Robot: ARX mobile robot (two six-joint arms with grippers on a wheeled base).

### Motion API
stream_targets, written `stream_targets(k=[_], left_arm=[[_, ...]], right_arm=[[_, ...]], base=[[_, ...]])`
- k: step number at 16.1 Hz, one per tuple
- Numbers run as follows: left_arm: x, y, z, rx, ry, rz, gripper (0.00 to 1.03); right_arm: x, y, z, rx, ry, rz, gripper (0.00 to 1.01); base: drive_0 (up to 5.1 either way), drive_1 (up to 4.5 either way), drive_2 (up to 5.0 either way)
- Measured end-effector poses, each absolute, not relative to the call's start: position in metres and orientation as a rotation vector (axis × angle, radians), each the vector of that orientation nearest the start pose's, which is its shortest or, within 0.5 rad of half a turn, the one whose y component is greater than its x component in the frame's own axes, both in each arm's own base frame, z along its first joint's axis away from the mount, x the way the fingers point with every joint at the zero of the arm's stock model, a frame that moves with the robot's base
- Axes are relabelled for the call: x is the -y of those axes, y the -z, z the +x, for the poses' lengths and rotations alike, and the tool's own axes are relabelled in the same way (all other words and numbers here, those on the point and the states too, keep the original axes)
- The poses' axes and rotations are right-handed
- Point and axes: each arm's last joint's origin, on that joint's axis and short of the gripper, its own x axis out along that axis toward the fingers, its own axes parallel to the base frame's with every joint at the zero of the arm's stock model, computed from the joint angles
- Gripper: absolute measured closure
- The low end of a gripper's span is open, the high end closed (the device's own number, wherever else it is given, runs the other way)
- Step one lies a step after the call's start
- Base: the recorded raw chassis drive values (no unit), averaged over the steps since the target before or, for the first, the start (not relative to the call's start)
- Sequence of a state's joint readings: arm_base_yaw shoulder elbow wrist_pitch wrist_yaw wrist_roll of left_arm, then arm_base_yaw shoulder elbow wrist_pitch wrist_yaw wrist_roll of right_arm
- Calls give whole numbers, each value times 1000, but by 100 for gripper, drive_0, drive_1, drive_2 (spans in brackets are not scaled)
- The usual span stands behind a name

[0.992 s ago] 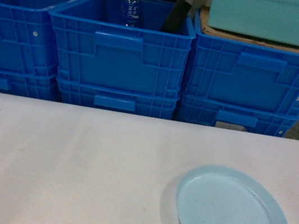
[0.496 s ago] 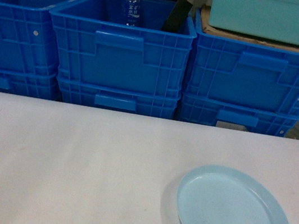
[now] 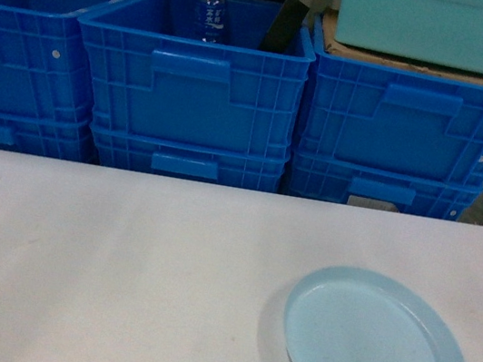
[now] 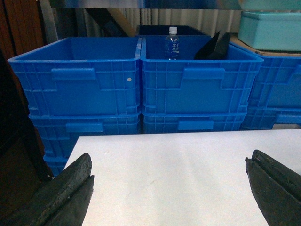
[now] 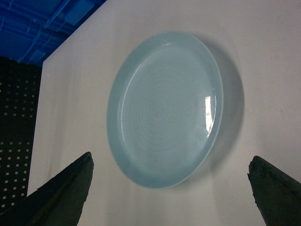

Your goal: Place blue tray on left shelf second layer neatly

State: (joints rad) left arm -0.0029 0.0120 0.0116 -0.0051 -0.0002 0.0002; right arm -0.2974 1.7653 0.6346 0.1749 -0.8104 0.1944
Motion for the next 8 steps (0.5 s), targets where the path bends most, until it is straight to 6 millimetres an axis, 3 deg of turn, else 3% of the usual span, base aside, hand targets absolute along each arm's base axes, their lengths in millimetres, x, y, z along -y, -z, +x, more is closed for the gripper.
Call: stream_targets(k=[2, 5, 8], left_arm=[[0, -166, 98, -6, 2, 1, 5], [0, -166, 98, -6, 3, 0, 5], [0, -166, 98, -6, 2, 1, 5]], right_arm=[[63, -88, 276, -872, -379, 697, 3], [54, -57, 280, -926, -308, 797, 3], [38, -53, 283, -939, -321, 812, 3]], base=[[0, 0, 0], [0, 0, 0], [0, 0, 0]])
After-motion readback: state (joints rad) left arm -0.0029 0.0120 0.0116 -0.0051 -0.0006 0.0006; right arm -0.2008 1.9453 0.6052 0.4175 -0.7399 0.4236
